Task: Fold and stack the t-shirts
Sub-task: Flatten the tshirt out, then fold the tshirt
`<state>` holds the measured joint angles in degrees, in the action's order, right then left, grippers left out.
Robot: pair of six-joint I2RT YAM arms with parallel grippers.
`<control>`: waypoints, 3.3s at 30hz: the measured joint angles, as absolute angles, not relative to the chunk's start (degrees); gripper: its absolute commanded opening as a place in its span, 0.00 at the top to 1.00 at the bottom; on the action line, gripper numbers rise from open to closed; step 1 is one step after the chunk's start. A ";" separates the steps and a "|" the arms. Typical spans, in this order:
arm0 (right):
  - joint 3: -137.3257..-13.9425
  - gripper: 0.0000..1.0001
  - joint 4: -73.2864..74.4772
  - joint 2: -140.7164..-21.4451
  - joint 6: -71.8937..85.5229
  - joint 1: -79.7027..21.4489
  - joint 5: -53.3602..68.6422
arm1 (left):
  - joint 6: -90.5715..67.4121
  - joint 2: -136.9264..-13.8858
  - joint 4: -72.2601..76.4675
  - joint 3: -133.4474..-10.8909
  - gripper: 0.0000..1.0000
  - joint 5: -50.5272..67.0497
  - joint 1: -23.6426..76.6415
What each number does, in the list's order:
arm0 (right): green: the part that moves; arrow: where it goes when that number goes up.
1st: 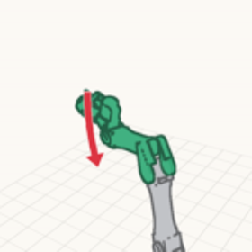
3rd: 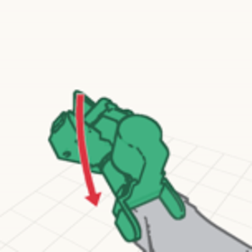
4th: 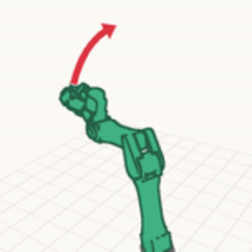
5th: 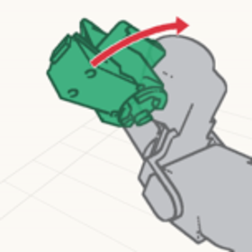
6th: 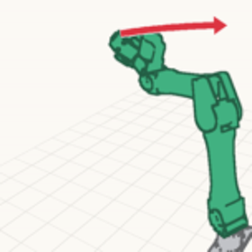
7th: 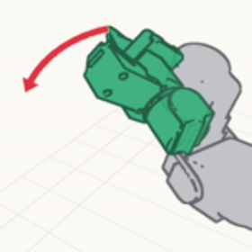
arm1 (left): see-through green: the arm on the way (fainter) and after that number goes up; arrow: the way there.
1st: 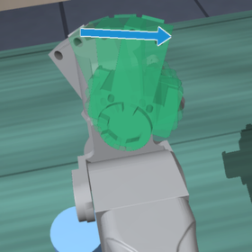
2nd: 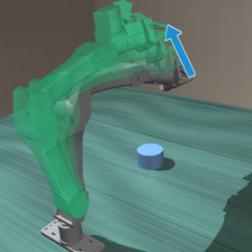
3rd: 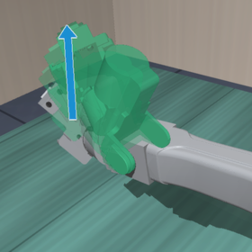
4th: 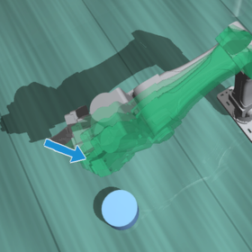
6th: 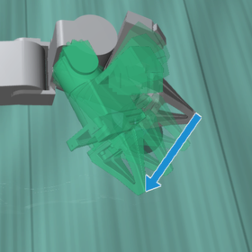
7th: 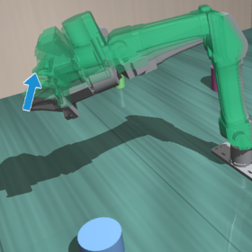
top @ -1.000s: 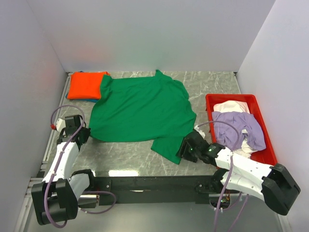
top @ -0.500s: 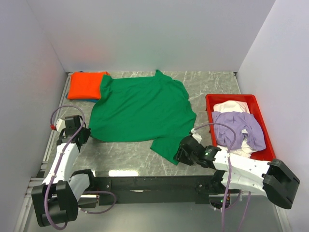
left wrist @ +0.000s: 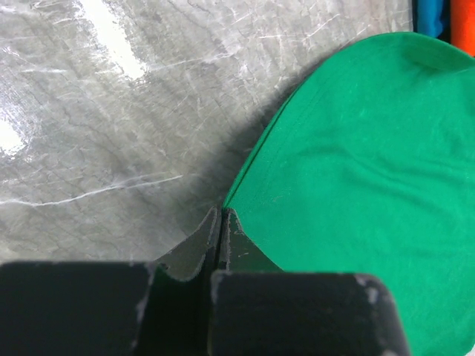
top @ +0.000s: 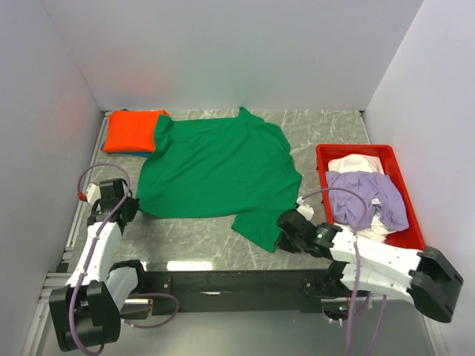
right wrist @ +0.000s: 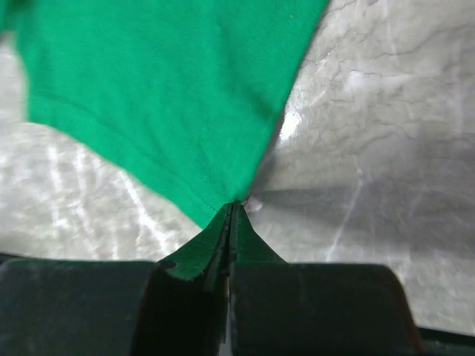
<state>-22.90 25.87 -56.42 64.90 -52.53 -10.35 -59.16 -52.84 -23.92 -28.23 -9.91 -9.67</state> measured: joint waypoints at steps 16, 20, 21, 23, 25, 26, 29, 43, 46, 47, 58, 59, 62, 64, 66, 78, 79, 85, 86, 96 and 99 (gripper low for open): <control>-25.96 1.00 47.88 -26.92 65.80 -52.64 -13.52 | -59.90 -45.82 -27.97 -27.33 0.99 -10.66 -9.67; -27.94 1.00 53.43 -20.34 66.57 -52.64 -13.87 | -61.17 -43.68 -28.86 -26.65 0.99 -10.63 -9.67; -28.51 1.00 54.39 -19.18 66.67 -52.64 -13.87 | -61.34 -43.22 -29.15 -26.50 0.99 -10.61 -9.67; -29.52 1.00 55.92 -17.78 66.85 -52.64 -13.74 | -61.84 -42.50 -29.89 -26.44 0.99 -10.57 -9.67; -30.50 1.00 57.52 -17.15 67.05 -52.64 -13.65 | -62.26 -41.93 -30.41 -26.44 0.99 -10.55 -9.67; -31.11 1.00 58.46 -16.99 67.07 -52.64 -13.61 | -62.33 -41.69 -30.72 -26.44 0.99 -10.52 -9.67; -33.54 1.00 60.40 -16.93 67.02 -52.64 -13.82 | -62.26 -41.21 -31.16 -26.44 0.99 -10.33 -9.67; -51.11 1.00 44.62 -55.79 48.88 -45.08 -11.53 | -57.91 -60.62 -25.32 -37.34 0.99 -9.76 -6.24; -54.17 1.00 39.53 -64.86 44.38 -39.03 -8.88 | -57.89 -67.31 -24.12 -40.56 0.99 -10.35 -4.38; -55.27 1.00 38.52 -67.26 43.18 -37.36 -7.90 | -57.91 -69.30 -23.83 -41.69 0.99 -10.41 -3.99; -64.62 1.00 31.79 -83.05 36.16 -26.11 -0.69 | -59.27 -86.00 -23.11 -51.70 0.98 -11.38 -2.26; -64.95 1.00 31.46 -83.79 35.94 -25.32 -0.10 | -59.44 -86.67 -23.16 -52.21 0.97 -11.46 -2.20; -65.80 1.00 30.50 -85.69 35.14 -23.09 1.45 | -59.68 -87.88 -23.24 -53.17 0.95 -11.70 -2.17; -66.02 1.00 30.13 -86.24 34.79 -21.65 2.59 | -59.77 -87.96 -23.27 -53.39 0.93 -11.97 -2.15; -66.11 1.00 29.63 -86.48 34.52 -20.21 3.60 | -59.88 -87.92 -23.22 -53.58 0.92 -12.27 -2.15; -67.31 1.00 28.38 -86.61 33.76 -15.94 5.65 | -61.84 -86.00 -22.98 -53.78 0.92 -13.63 -2.15; -67.72 1.00 28.29 -86.76 33.67 -15.75 5.65 | -61.95 -86.00 -23.00 -53.84 0.92 -13.63 -2.15; -69.54 1.00 28.01 -87.79 33.47 -13.96 5.67 | -62.22 -86.06 -23.07 -55.55 0.92 -13.67 -2.15; -69.54 1.00 28.01 -87.88 33.43 -13.50 5.69 | -62.22 -86.06 -23.05 -55.66 0.92 -13.67 -2.15; -70.22 1.00 27.88 -88.77 33.12 -9.89 6.96 | -62.22 -88.79 -23.11 -58.30 0.93 -13.69 -2.15; -70.63 1.00 27.83 -88.90 33.08 -9.08 7.29 | -62.22 -89.56 -23.07 -58.54 0.92 -13.67 -2.17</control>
<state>-70.63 27.83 -88.90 33.08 -9.08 7.29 -62.22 -89.56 -23.07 -58.54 -13.67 -2.17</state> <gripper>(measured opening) 0.007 0.079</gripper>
